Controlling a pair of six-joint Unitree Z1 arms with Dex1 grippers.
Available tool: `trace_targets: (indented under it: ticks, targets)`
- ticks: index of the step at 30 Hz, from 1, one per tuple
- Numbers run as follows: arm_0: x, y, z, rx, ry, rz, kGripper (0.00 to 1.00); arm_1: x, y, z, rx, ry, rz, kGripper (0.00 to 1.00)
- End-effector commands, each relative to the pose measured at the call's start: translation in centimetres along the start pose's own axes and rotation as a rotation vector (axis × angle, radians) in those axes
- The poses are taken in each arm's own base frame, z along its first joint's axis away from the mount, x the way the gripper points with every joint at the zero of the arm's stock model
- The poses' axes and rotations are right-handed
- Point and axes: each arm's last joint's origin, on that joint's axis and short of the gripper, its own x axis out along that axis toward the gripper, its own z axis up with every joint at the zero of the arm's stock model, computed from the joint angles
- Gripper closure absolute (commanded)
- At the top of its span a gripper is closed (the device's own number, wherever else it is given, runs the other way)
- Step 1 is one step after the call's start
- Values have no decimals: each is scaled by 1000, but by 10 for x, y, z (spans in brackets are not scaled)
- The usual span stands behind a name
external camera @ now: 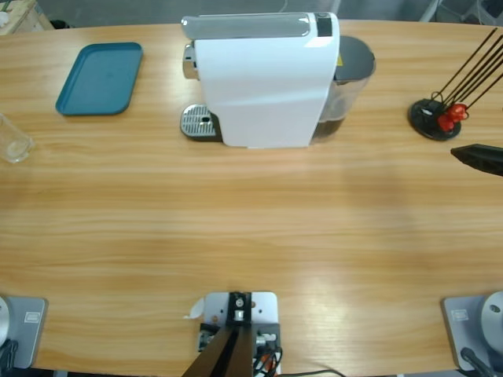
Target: Pour coffee
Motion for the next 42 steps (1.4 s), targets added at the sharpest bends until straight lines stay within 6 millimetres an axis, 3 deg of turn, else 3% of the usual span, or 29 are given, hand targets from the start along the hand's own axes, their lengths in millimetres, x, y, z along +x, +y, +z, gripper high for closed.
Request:
trace_targets:
  ticks: [1,20,33,39,42]
  targets:
    - [1,-1,-8,4,17,-18,87,0,0,-5,-2,3,1,4]
    - [12,3,2,-12,59,-11,83,0,0,-5,-3,0,1,4]
    - [30,9,88,-38,83,-38,82,-1,0,-6,-2,-3,3,4]
    - [29,7,70,-23,110,-40,82,-2,0,-7,0,-10,2,4]
    - [28,7,70,-22,105,-40,82,-2,0,-7,0,-10,2,4]
